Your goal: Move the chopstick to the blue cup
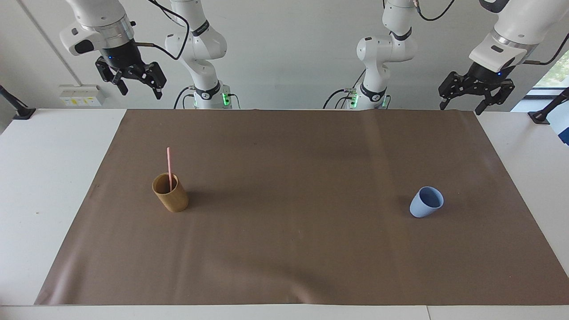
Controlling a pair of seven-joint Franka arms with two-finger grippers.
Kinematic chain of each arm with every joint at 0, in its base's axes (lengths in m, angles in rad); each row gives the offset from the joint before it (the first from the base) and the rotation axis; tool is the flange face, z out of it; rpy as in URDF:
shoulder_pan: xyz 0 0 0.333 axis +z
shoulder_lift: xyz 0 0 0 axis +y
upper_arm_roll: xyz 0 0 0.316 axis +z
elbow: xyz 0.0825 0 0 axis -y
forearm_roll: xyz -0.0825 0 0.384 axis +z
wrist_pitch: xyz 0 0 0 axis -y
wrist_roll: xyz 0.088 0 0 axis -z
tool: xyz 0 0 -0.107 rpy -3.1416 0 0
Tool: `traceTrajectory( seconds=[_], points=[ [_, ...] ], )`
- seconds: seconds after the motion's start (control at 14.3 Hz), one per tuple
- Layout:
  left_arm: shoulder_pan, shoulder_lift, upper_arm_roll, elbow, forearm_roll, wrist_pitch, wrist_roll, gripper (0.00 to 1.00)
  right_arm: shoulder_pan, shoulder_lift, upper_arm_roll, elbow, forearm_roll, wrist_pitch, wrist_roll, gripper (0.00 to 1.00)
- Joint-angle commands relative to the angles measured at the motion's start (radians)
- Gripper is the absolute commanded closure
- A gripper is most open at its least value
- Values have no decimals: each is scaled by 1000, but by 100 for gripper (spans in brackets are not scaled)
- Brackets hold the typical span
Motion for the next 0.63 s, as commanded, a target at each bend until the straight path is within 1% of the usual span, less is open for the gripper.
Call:
traceTrajectory(
  seconds=[0.0,0.21,0.35,0.56],
  points=[
    [11,-12,-5,-11,12,26,6,0,-18,-34,6,-42,24,17,-19,0],
    [11,3,-5,-20,12,74,13,0,-19,-35,6,-47,24,17,-19,0],
    [19,18,-5,-40,12,144,15,0,-19,-37,6,-47,24,17,-19,0],
    [33,69,-5,-45,11,209,18,0,-19,-37,6,-47,25,17,-19,0]
  ],
)
